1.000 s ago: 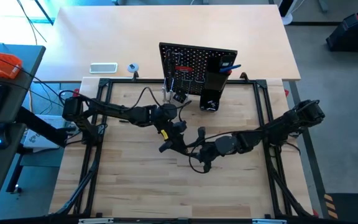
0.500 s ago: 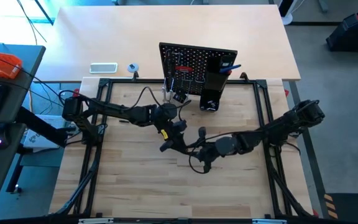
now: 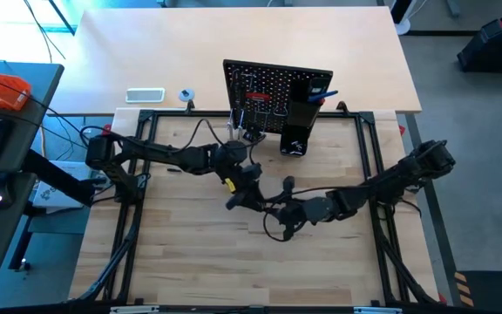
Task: Hang tools onto peg board
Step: Put the socket into the bottom black bin on the peg board
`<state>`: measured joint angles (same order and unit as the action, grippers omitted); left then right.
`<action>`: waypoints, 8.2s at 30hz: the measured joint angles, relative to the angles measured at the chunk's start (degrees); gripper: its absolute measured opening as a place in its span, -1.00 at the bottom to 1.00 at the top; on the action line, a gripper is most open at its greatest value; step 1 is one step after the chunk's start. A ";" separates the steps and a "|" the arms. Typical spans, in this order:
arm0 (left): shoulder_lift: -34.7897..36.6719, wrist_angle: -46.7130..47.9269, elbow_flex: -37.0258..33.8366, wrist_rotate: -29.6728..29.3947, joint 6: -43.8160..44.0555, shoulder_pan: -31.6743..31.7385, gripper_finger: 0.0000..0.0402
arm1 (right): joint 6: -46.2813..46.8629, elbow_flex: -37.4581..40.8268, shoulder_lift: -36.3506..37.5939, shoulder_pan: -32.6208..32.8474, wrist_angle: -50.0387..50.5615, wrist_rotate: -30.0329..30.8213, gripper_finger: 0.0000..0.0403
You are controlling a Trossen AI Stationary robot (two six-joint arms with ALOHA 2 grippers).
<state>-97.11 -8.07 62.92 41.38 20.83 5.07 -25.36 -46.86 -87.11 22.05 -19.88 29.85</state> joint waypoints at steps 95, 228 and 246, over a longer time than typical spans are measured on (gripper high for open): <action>30.65 48.49 -26.95 -59.44 3.61 6.50 -0.21 | 32.77 0.04 3.48 -29.69 31.55 -8.95 -0.08; 6.65 -45.99 -18.75 -12.32 16.06 0.38 -0.44 | -13.50 0.04 3.54 6.46 -11.66 19.44 -0.14; 6.65 -45.86 -18.75 -13.66 17.44 -0.32 -0.44 | -15.53 0.04 3.54 2.43 -13.10 9.55 -0.21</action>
<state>-90.45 -53.93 44.16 27.72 38.27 4.75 -40.89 -46.83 -83.57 24.48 -32.98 39.41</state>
